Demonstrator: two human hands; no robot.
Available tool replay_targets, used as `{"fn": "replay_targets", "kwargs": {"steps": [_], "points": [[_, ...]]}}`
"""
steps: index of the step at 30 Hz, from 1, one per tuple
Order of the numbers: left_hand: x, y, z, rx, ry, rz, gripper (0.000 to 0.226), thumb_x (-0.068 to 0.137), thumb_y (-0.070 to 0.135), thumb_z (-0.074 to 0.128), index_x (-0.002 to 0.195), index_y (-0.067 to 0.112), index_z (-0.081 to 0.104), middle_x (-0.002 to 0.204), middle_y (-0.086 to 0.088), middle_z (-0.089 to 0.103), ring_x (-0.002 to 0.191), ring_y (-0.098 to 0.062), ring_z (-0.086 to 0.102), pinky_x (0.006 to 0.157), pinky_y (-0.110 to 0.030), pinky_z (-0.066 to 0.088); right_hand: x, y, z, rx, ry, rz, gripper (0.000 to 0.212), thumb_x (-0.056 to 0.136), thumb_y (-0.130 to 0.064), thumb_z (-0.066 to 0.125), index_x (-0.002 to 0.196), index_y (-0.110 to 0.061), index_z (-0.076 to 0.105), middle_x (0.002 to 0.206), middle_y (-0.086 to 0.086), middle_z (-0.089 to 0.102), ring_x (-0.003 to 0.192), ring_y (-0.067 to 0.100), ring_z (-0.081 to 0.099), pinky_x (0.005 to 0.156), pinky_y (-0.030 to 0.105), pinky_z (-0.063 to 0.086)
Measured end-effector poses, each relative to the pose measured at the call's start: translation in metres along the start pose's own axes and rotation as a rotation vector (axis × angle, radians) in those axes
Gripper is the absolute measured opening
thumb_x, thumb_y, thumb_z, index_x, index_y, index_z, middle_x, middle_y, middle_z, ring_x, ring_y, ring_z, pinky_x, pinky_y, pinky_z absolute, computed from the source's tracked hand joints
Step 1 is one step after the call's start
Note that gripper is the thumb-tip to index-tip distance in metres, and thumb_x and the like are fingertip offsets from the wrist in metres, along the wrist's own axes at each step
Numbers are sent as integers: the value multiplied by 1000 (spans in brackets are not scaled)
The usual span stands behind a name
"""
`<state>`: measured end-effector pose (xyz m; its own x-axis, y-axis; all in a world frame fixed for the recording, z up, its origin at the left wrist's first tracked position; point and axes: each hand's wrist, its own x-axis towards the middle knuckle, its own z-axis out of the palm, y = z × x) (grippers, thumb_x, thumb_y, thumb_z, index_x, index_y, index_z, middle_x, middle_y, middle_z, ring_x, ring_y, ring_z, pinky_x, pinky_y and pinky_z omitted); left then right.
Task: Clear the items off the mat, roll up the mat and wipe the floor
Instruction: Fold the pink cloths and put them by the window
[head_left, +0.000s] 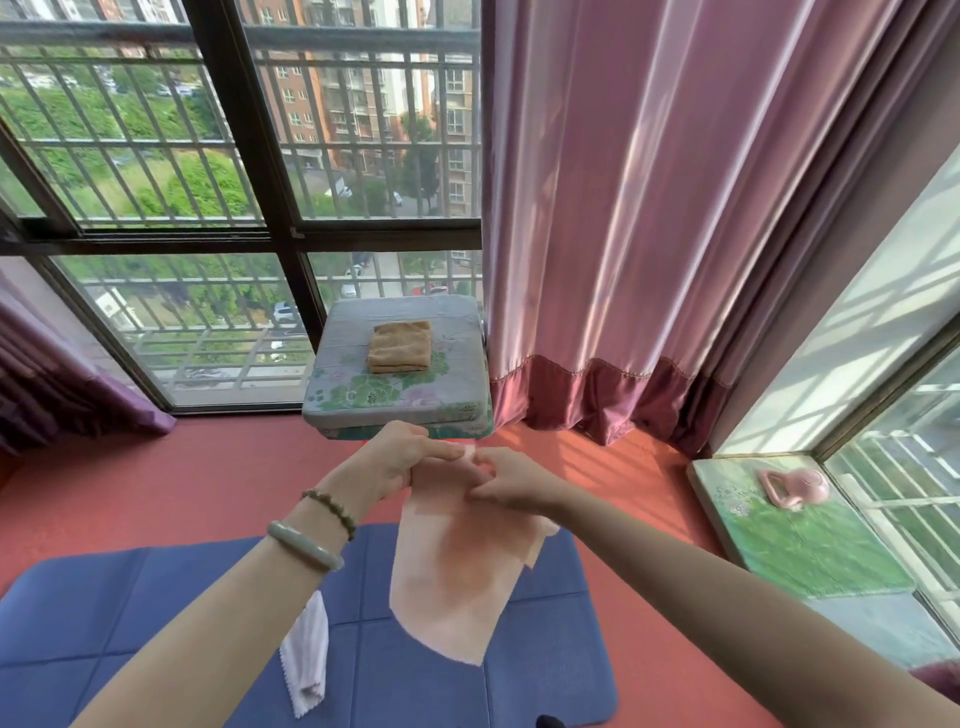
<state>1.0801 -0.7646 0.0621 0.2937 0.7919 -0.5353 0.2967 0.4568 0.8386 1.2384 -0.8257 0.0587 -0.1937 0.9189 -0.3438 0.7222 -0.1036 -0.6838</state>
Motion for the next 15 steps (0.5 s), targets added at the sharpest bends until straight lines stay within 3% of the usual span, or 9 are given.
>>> {"fn": "replay_targets", "kwargs": {"steps": [4,6,8,11,15], "points": [[10,-7,-6,115,106,48,36,77,27,76,93,-2,61,84,-8,49,75,-21,47,62,-30,38,-1,-3,1,-95,1,-10,12,77,-6,51,86,-2,57,84,8,57,82,26,54,64,32,35],[15,-13,-11,106,210,92,28,89,34,61,87,7,57,88,-12,55,69,-21,51,66,-32,41,-3,-5,-6,-151,39,21,6,77,-6,48,81,-6,52,83,10,56,79,25,51,63,34,33],[19,-28,-15,1,276,-1,30,93,38,54,95,7,55,94,-11,58,72,-20,54,72,-35,48,-3,-2,-10,-162,103,45,15,77,-7,48,89,-4,55,90,12,61,85,27,55,69,37,39],[14,-68,-3,-105,176,-231,45,94,43,50,105,-1,52,88,-12,54,75,-24,54,68,-33,48,-2,2,-13,-155,220,72,10,75,-10,48,83,-9,54,88,10,62,86,30,57,70,36,40],[7,-103,28,-206,20,-347,63,93,54,44,110,-6,53,101,-15,57,92,-29,57,85,-40,48,-7,-2,-12,-193,398,102,5,80,-17,50,78,-14,52,88,12,65,84,32,58,64,35,38]]}}
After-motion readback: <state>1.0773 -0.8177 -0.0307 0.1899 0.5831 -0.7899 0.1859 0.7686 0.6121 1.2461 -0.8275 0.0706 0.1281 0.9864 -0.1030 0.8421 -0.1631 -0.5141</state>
